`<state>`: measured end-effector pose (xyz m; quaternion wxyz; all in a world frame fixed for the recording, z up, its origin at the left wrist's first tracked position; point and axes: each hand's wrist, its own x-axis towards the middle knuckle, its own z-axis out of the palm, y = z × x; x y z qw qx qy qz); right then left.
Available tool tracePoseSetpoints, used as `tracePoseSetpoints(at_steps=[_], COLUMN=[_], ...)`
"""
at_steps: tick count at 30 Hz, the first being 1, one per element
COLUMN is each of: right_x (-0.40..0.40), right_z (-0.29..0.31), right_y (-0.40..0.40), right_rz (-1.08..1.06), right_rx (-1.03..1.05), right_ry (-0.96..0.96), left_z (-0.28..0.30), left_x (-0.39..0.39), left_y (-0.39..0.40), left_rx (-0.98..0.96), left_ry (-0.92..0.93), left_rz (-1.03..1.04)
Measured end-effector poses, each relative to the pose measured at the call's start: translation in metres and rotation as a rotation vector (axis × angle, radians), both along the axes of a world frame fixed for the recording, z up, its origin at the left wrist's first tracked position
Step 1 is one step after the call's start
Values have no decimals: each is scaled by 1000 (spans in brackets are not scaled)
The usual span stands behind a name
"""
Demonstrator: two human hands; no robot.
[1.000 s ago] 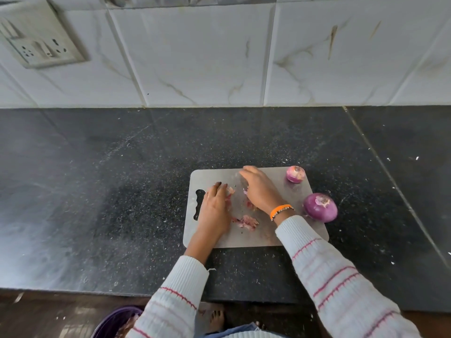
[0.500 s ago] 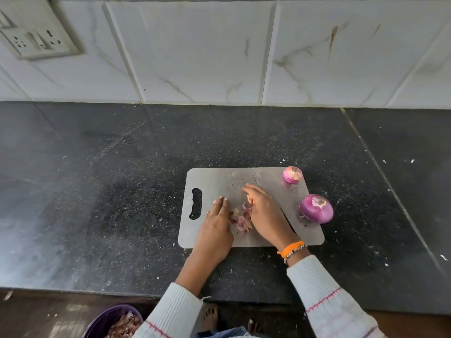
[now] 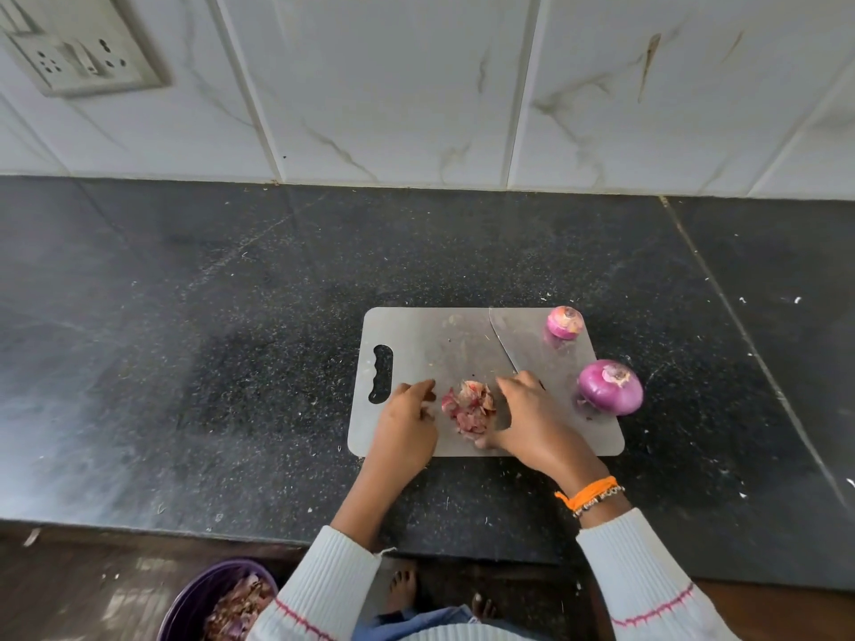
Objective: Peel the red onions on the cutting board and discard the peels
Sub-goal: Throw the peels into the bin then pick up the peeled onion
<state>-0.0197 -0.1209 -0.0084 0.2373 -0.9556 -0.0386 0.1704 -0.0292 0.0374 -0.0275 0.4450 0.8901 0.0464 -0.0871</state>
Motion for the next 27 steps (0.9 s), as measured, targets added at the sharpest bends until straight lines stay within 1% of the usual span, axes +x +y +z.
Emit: tracePoseSetpoints(at_steps=[2,5,9,13,16,18,23,27], right_x=[4,12,16,18,19,18,17,12], right_z=[-3,-6,-3,-3,-4,-5,-10,-11], right_y=[9,20,15,17,27,31,31,36], right_rz=[19,51,55,154,239,271,196,134], right_rx=[-2,8,8,-38,-97,-97,66,43], right_ry=[41,20,-17,-27,-115,-191,-211,-293], left_z=[-1,-1,0,0,-1,-2,-4,-6], left_x=[0,0,3,7,9,10,11,11], left_y=[-3,-7,1,9,9,8,8,7], left_rx=[8,7,-56,-80,-83,-87,-133,-158], left_ry=[26,8,-39,-93,-108,-117,-100,-92], left_rz=[-11,-34,79,154,158,160,169,175])
